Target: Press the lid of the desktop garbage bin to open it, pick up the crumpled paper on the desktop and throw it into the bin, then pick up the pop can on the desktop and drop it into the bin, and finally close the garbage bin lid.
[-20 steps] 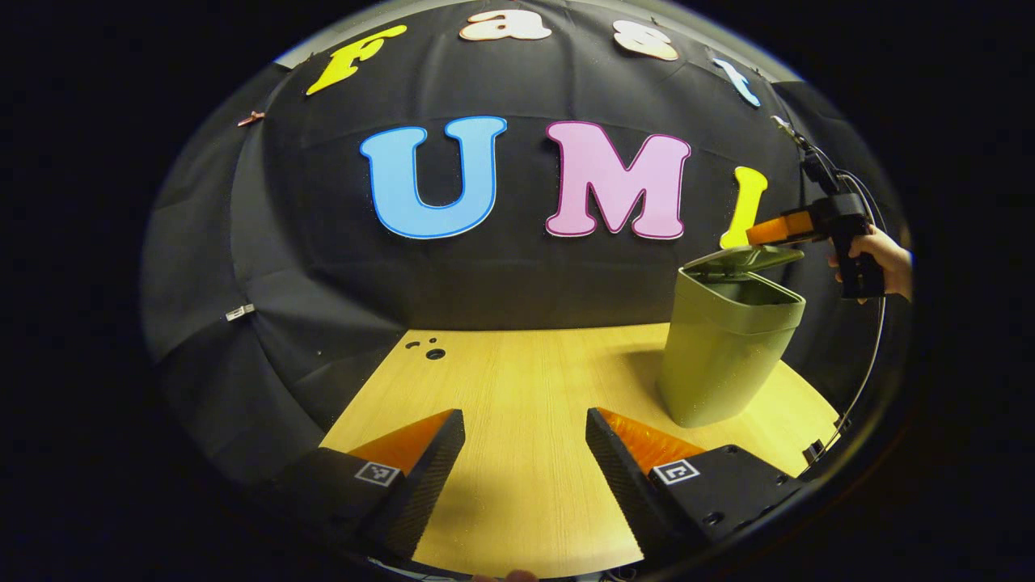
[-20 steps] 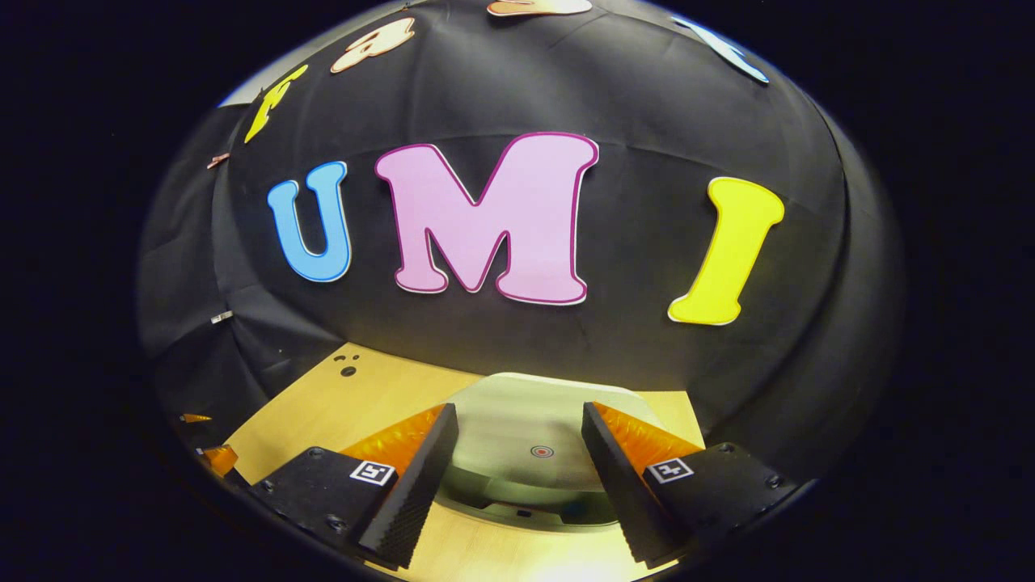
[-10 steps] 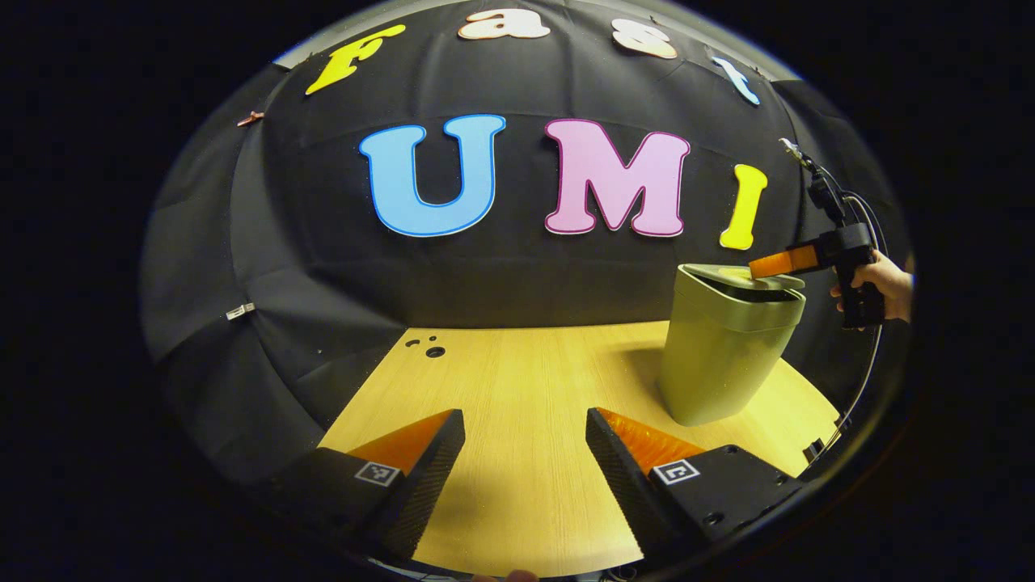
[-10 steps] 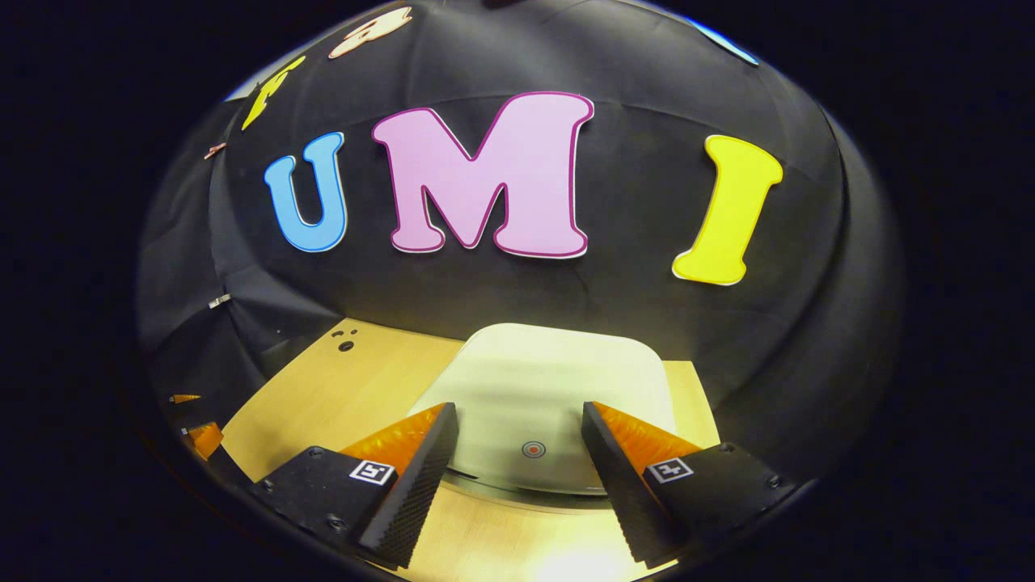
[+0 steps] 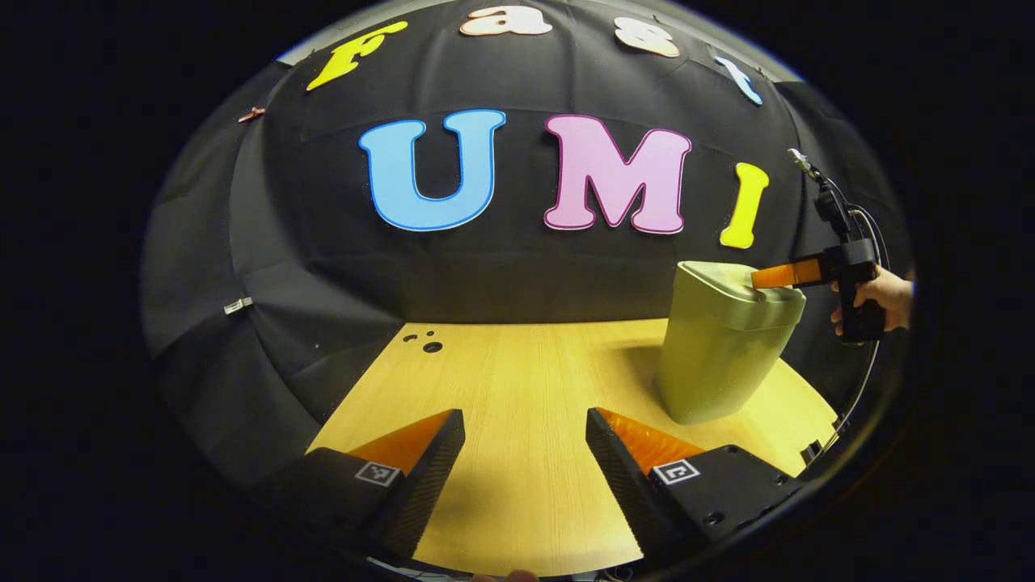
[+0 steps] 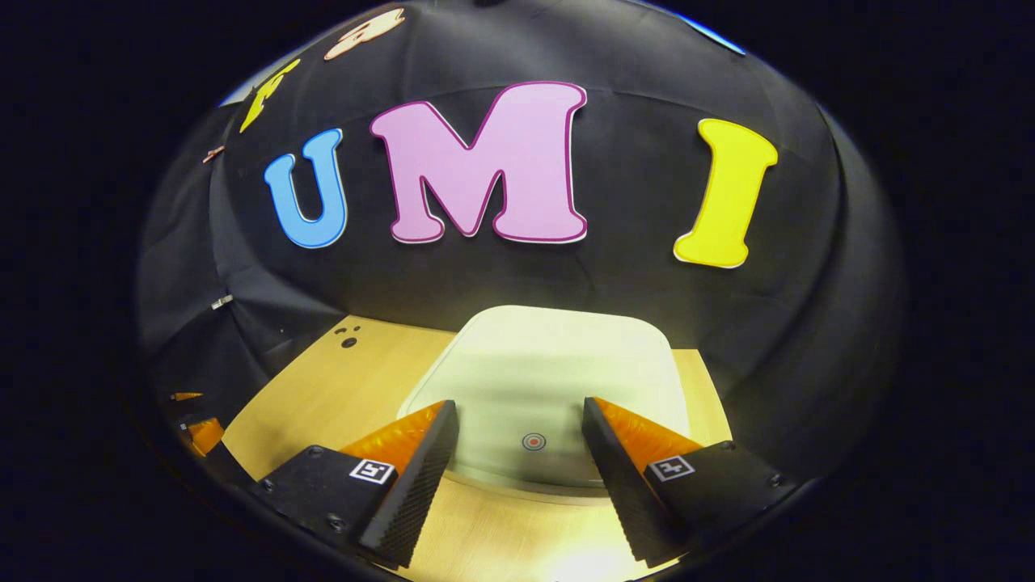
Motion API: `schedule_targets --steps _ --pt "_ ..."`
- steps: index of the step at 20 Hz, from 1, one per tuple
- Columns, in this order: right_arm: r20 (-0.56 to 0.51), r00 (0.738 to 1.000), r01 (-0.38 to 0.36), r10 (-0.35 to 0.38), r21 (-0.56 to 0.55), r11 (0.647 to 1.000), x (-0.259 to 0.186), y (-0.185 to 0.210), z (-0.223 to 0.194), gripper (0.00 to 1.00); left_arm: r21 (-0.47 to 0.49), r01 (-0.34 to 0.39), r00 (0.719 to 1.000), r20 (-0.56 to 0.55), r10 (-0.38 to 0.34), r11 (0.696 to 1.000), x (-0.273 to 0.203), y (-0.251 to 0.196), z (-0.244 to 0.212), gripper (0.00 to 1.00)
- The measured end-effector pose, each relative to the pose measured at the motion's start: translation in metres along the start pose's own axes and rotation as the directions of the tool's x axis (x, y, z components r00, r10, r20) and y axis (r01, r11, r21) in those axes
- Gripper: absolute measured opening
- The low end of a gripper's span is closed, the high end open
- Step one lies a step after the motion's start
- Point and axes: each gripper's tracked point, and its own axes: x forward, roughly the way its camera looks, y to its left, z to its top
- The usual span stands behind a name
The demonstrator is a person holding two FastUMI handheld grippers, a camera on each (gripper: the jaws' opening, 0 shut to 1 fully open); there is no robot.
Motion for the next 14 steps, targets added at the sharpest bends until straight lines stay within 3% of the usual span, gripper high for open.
schedule_targets --steps 3,10,14 --pt "-0.017 1.000 0.004 -0.004 -0.014 1.000 0.000 -0.001 -0.012 0.98 0.000 0.009 1.000 0.004 -0.009 1.000 0.000 -0.004 0.000 0.98" --pt "0.072 0.997 -0.022 0.020 0.020 1.000 -0.009 0.008 0.003 0.97 0.026 0.026 0.999 0.024 -0.027 0.999 -0.007 -0.009 0.007 0.98" --pt "0.129 0.991 -0.023 0.029 -0.041 0.999 -0.025 0.017 0.013 0.98 0.021 0.034 0.999 0.031 -0.035 0.999 -0.005 -0.011 0.010 0.98"
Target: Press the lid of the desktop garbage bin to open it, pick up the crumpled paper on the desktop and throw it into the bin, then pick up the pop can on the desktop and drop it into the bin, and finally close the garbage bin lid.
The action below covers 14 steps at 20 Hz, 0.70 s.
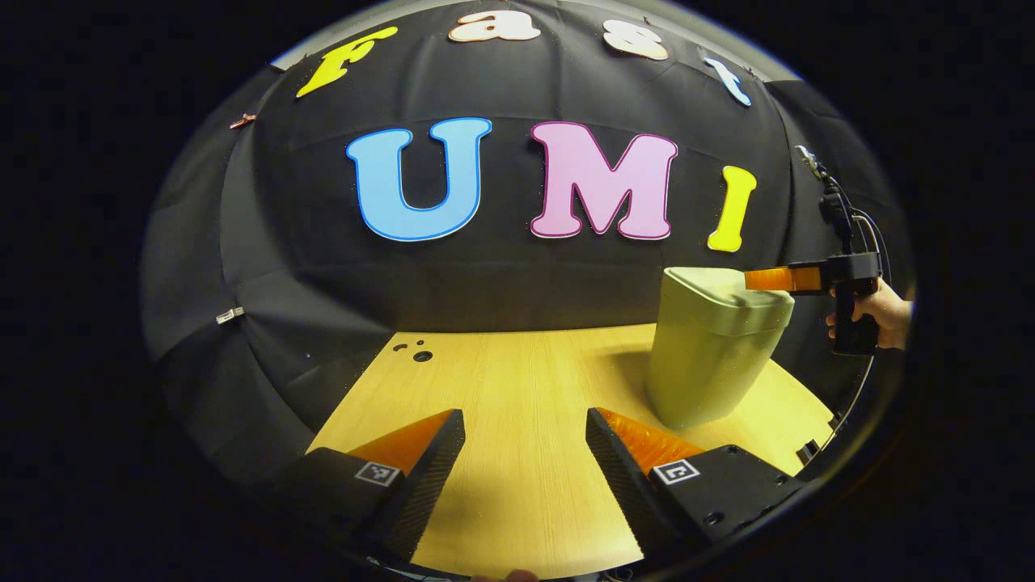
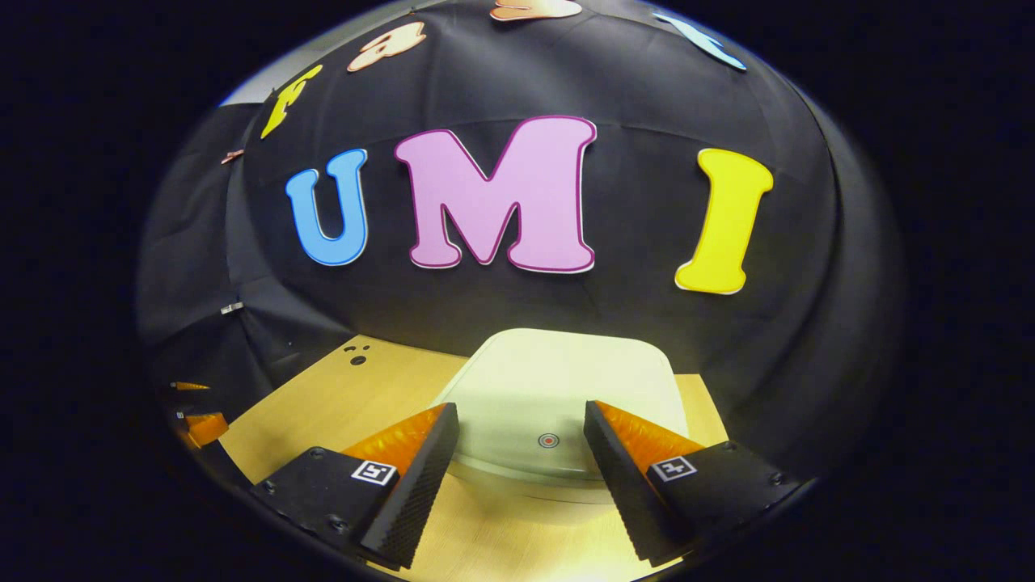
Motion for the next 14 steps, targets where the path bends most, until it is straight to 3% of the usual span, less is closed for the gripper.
schedule_targets --steps 5,14 --pt "0.055 0.998 -0.037 0.039 -0.044 0.998 -0.029 0.025 0.011 0.98 0.012 0.013 1.000 0.022 -0.013 1.000 0.004 -0.005 0.009 0.98" --pt "0.130 0.988 -0.083 0.083 -0.010 0.997 -0.074 0.062 0.020 0.98 0.034 0.047 0.997 0.056 -0.049 0.998 0.007 -0.018 0.023 0.97"
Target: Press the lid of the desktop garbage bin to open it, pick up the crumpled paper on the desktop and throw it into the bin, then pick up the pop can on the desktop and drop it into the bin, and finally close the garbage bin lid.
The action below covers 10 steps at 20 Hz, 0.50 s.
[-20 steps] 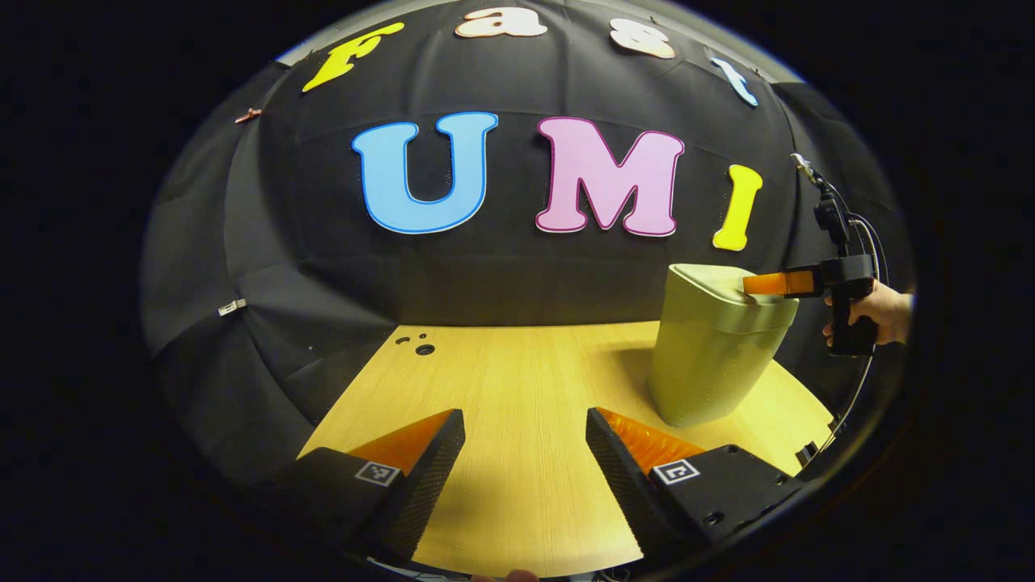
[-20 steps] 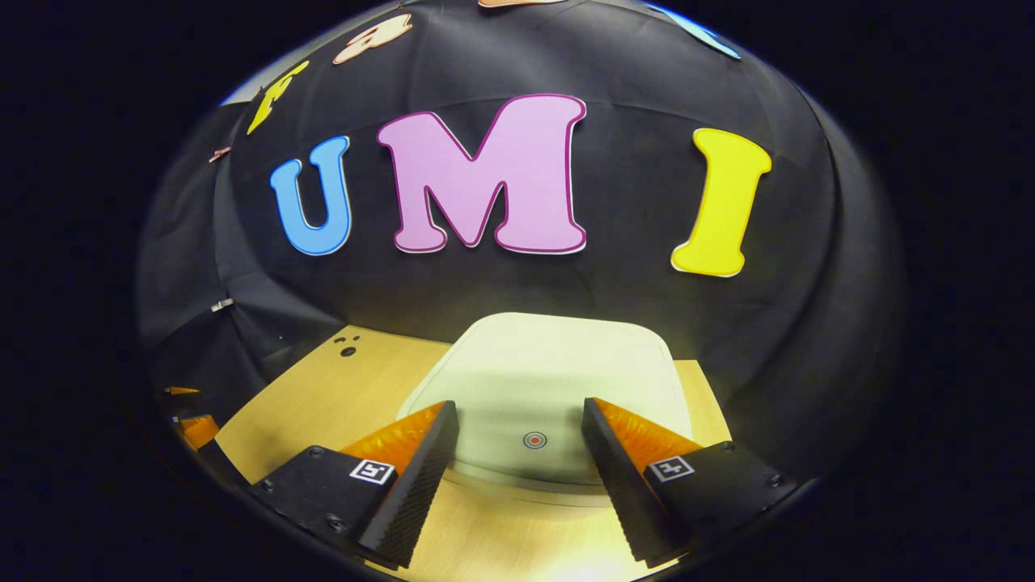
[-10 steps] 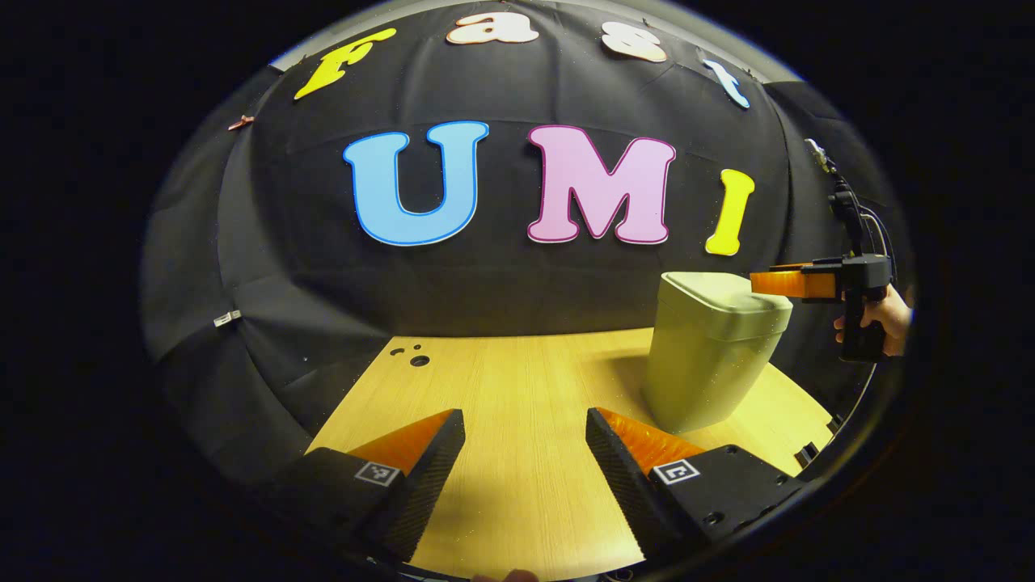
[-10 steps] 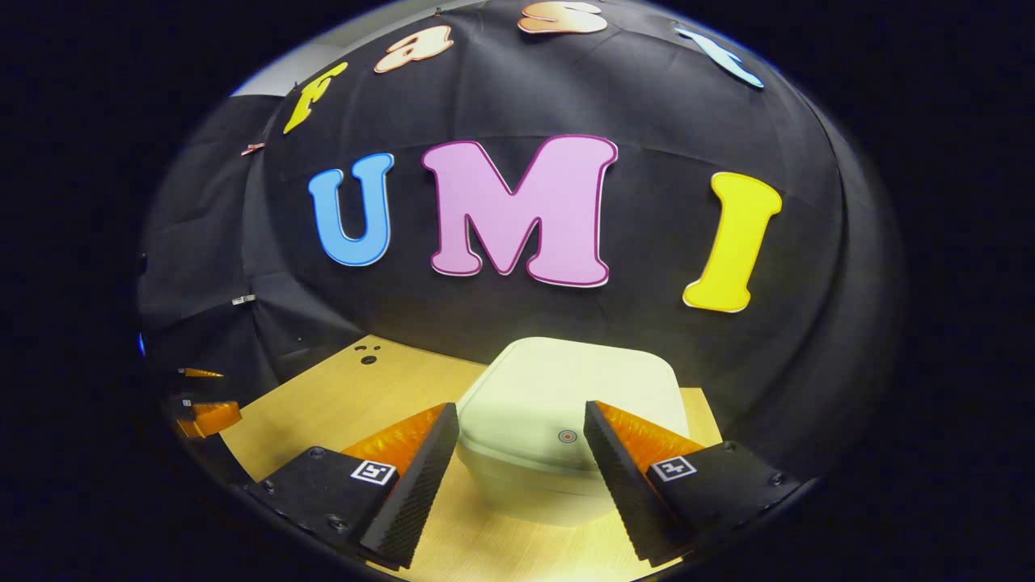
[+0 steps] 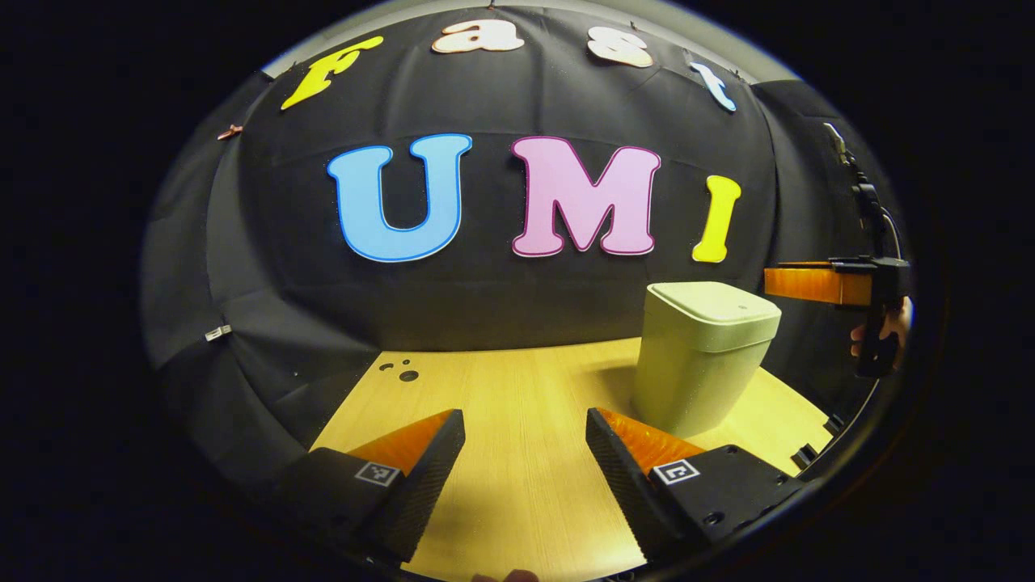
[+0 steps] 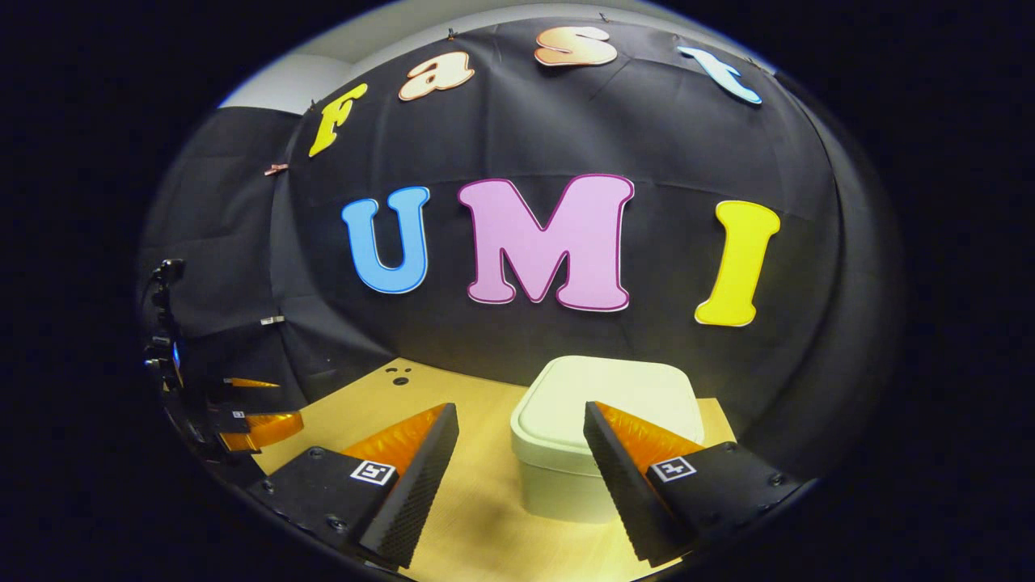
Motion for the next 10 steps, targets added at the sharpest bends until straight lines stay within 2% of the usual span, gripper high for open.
schedule_targets --steps 7,10 --pt "0.010 0.999 -0.044 0.045 -0.039 0.998 -0.022 0.032 -0.021 0.98 0.016 0.035 0.999 0.025 -0.035 0.999 0.001 -0.011 0.009 0.97" --pt "-0.009 0.999 -0.042 0.041 -0.036 0.998 -0.027 0.037 -0.036 0.98 0.018 0.045 0.998 0.035 -0.046 0.999 0.001 -0.014 0.012 0.97"
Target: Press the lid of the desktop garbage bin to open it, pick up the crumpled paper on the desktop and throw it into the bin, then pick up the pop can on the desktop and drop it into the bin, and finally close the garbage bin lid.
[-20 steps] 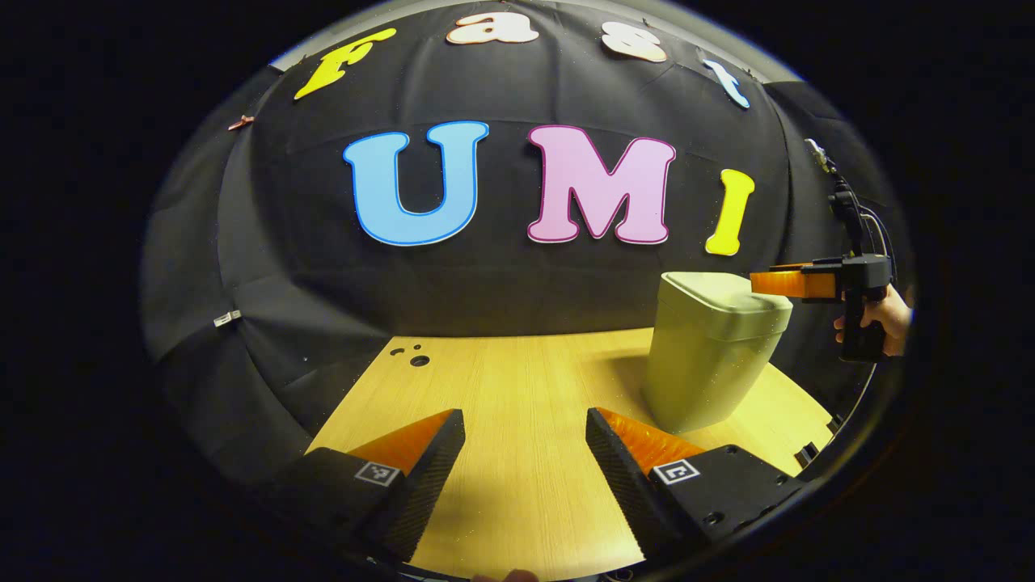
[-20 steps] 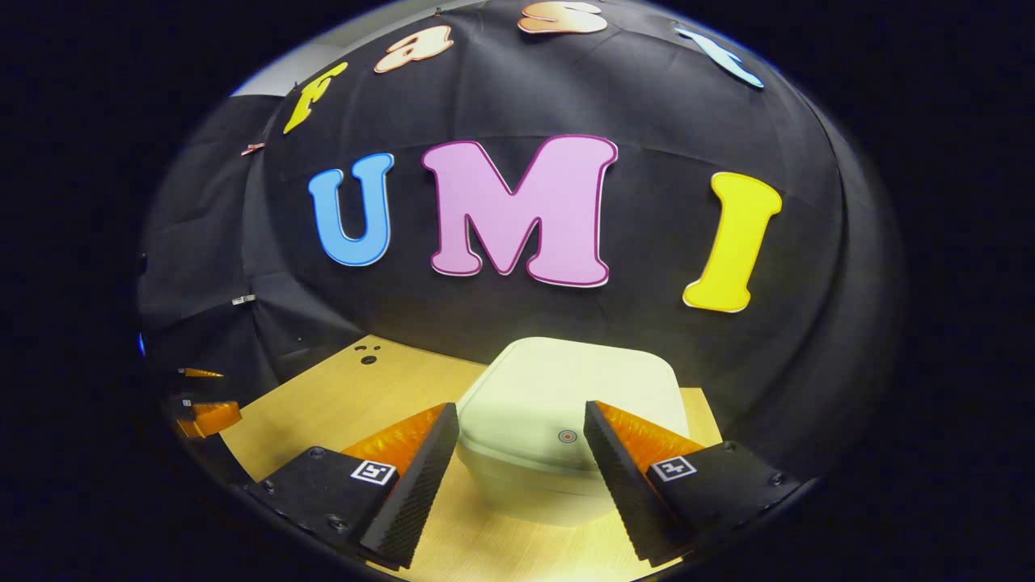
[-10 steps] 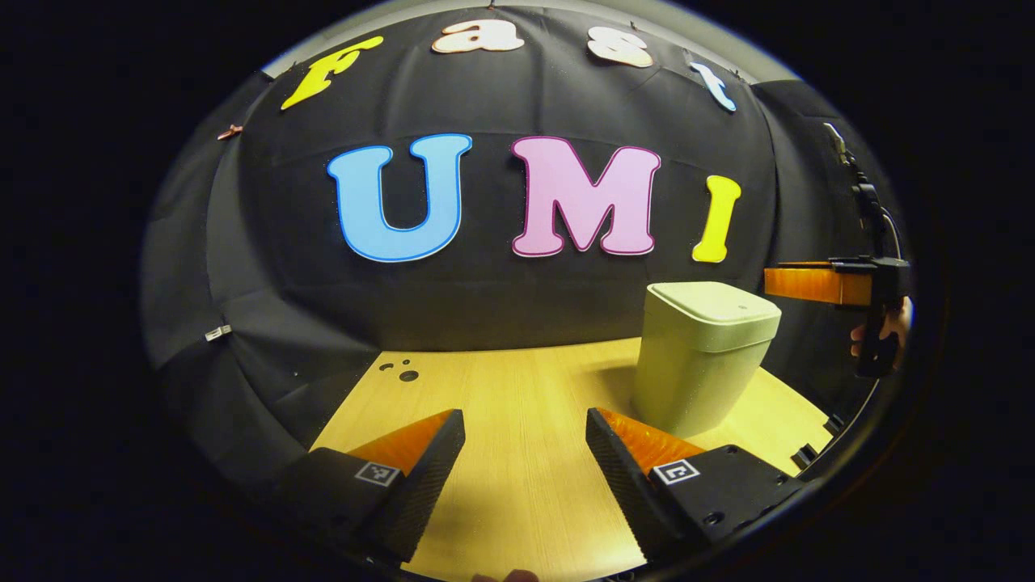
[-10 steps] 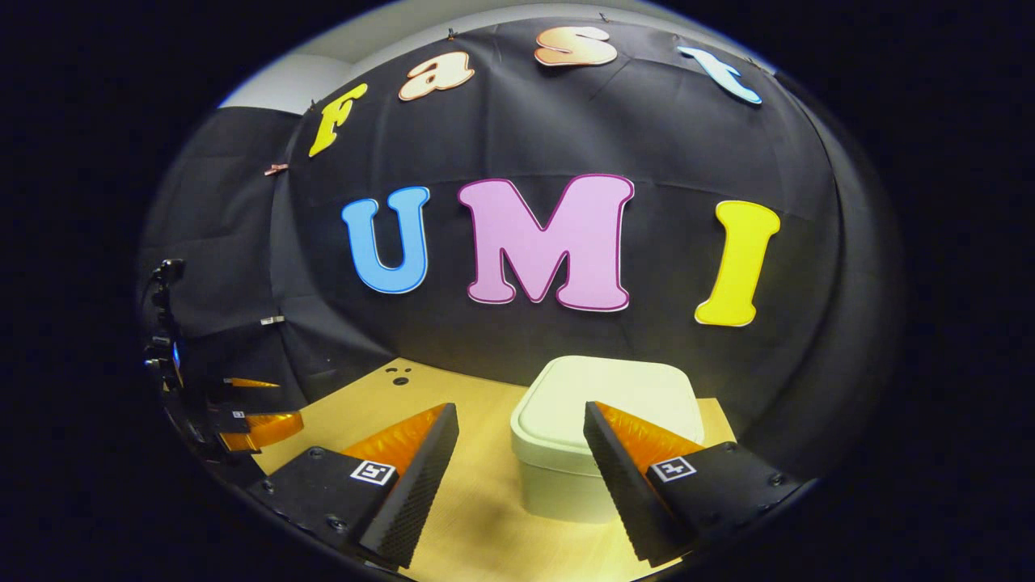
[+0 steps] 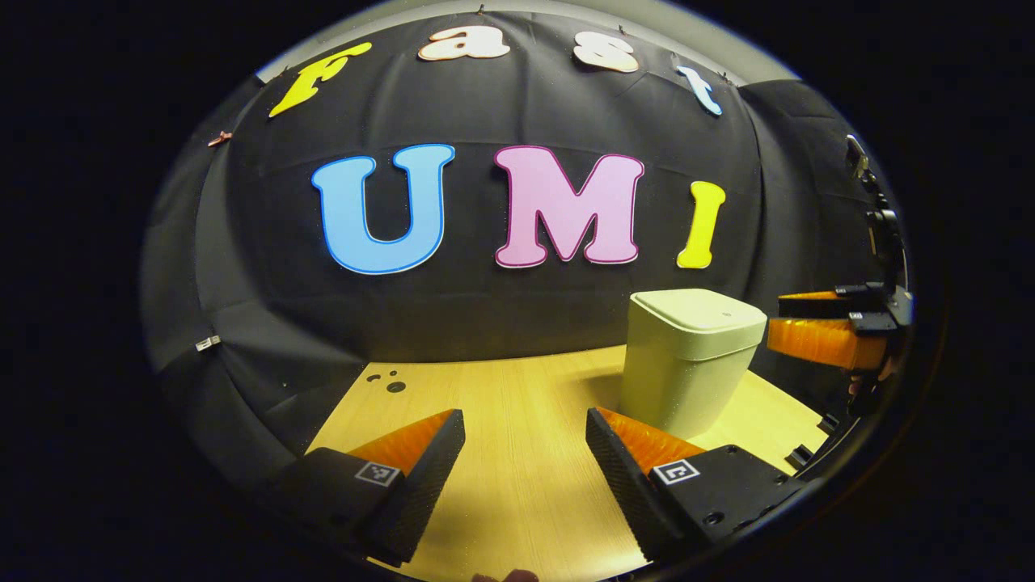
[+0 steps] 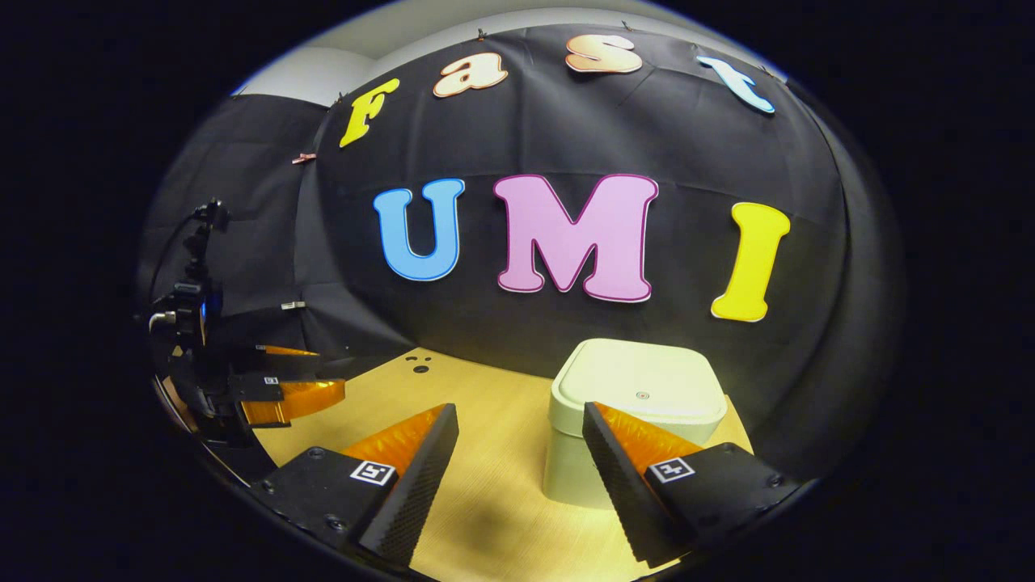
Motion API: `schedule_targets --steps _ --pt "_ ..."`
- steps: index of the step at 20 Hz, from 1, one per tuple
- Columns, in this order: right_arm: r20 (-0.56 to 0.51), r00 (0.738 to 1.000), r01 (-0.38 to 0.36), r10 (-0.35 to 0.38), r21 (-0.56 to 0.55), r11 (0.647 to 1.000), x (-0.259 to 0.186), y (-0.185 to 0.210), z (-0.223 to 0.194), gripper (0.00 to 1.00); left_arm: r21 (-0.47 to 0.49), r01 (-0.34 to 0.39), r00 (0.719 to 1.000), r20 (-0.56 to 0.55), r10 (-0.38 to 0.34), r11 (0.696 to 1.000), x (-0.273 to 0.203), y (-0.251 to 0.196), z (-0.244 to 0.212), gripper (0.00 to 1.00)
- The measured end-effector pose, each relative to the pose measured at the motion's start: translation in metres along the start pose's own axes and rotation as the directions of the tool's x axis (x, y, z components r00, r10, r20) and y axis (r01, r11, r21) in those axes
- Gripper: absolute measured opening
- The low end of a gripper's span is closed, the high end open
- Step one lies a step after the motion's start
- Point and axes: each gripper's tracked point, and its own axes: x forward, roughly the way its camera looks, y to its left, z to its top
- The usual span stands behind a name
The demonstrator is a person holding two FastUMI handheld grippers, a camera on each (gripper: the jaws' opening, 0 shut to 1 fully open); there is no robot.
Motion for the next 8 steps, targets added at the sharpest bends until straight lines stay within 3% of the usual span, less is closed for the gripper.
schedule_targets --steps 8 --pt "-0.054 0.998 0.032 -0.030 0.034 0.999 -0.007 0.000 -0.036 0.98 0.008 0.022 1.000 -0.006 -0.022 1.000 0.000 -0.007 -0.002 0.97"
